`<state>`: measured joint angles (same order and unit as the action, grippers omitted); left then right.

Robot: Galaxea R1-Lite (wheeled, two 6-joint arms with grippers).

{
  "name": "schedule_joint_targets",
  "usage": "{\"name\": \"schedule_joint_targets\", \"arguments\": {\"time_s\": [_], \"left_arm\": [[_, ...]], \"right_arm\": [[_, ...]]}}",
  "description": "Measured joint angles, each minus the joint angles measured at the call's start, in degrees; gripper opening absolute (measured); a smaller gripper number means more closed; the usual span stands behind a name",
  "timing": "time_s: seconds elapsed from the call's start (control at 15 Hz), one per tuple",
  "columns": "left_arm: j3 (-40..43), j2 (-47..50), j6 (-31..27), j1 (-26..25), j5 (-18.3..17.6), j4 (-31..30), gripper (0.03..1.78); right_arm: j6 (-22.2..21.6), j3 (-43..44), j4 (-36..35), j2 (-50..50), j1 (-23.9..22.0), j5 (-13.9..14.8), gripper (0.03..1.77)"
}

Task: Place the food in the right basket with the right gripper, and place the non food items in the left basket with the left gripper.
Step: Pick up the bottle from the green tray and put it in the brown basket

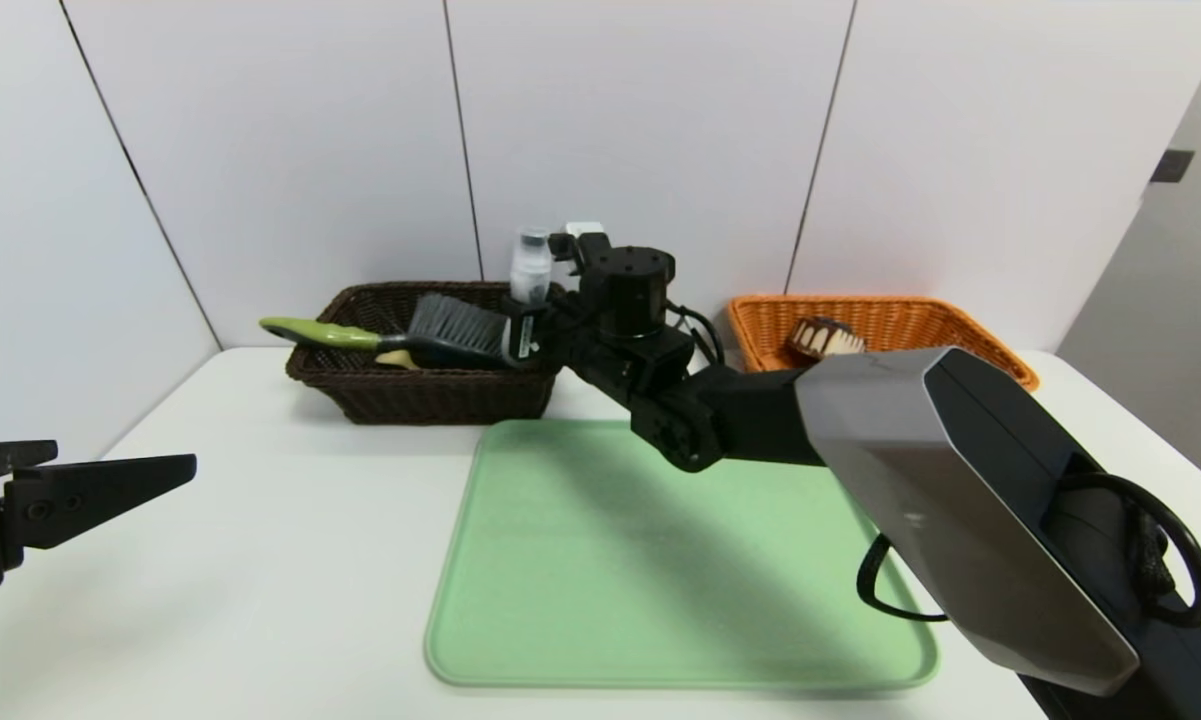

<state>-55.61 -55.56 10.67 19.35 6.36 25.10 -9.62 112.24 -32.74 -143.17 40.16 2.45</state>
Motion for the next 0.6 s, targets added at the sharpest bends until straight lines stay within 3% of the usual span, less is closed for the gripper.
{"name": "schedule_joint_targets", "arguments": {"time_s": [0.13,0.33,0.6], "left_arm": [[0.0,0.1,0.0,0.0,0.0,0.1,1.69],[0.0,0.2,0.0,0.0,0.0,0.0,1.69],[0.5,0.5,0.0,0.0,0.0,0.0,1.69]], "right_arm": [[0.1,0.0,0.0,0.0,-0.1,0.0,0.56],[0.7,0.0,-0.1,-0.1,-0.1,0.0,0.94],[1.0,0.0,-0.1,-0.3,-0.1,0.0,1.25]]}}
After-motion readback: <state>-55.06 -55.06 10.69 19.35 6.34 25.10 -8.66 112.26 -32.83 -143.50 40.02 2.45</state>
